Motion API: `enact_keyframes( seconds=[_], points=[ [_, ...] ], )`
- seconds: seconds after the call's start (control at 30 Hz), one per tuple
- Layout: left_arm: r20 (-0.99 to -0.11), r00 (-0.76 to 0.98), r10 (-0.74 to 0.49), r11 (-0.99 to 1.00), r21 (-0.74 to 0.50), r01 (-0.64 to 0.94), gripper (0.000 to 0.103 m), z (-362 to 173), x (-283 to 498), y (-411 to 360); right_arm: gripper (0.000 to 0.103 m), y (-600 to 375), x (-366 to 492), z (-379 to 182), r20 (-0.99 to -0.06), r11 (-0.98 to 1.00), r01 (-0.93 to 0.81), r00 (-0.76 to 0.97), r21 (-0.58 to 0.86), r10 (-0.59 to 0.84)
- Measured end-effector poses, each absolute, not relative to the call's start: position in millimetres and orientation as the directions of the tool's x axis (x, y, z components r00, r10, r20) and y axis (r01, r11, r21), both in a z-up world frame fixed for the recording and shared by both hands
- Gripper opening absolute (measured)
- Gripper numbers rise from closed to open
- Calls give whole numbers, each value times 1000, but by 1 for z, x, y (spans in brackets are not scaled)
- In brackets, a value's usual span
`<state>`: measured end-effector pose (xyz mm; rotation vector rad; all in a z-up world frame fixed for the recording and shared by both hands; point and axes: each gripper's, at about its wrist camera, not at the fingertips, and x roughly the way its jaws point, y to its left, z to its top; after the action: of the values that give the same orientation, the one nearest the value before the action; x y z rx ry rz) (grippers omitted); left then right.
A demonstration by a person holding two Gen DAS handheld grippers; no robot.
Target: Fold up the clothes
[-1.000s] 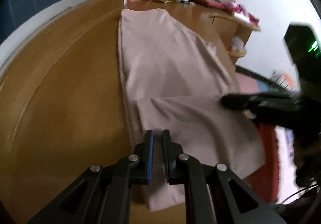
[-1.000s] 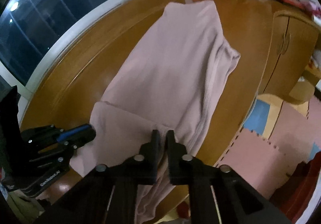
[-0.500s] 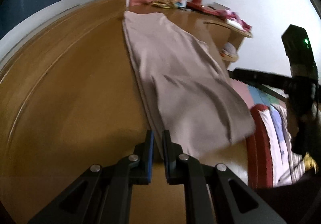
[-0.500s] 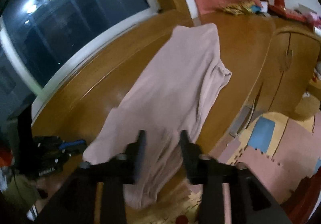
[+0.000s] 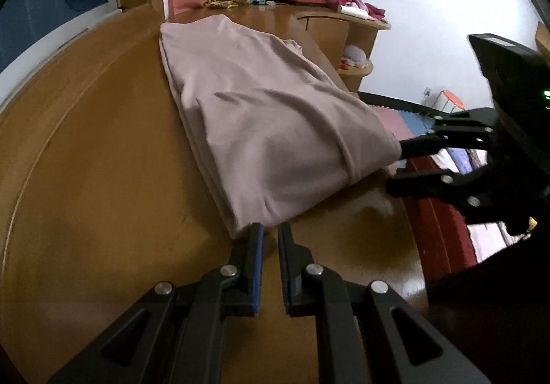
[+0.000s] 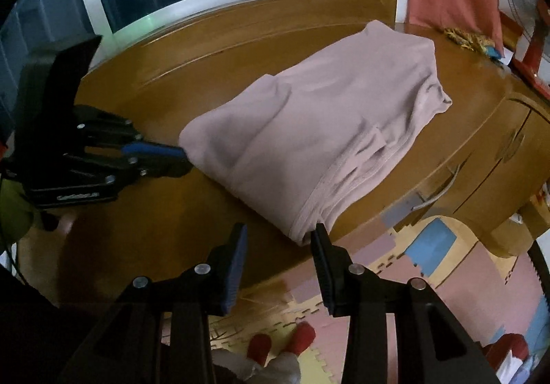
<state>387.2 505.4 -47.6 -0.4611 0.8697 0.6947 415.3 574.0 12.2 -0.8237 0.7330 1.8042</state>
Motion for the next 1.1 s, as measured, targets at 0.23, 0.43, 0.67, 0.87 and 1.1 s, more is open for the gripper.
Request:
enact_keyframes(
  seconds=[0.23,0.43,0.67,0.87,1.1],
  points=[
    [-778,466,423,714,-31,-700,58,-39,376,502,38,579,416,13,-799,-315,-939,-294,138,525],
    [-762,470,445,753,34,-658,57,-45,391,505,38,578,416,13,-795,-311,-939,-300,147,528],
    [-756,519,398,707,-108,-699,9,-37,392,517,32,589,428,24,-751,-278,-945,-309,172,583],
    [-719,564,406,578,-276,-768,4,-4,395,541,32,588,449,54,-678,-136,-977,-212,164,704],
    [-722,525,452,543,-245,-804,4,11,415,544,32,569,435,47,-691,-101,-980,-193,172,696]
  ],
)
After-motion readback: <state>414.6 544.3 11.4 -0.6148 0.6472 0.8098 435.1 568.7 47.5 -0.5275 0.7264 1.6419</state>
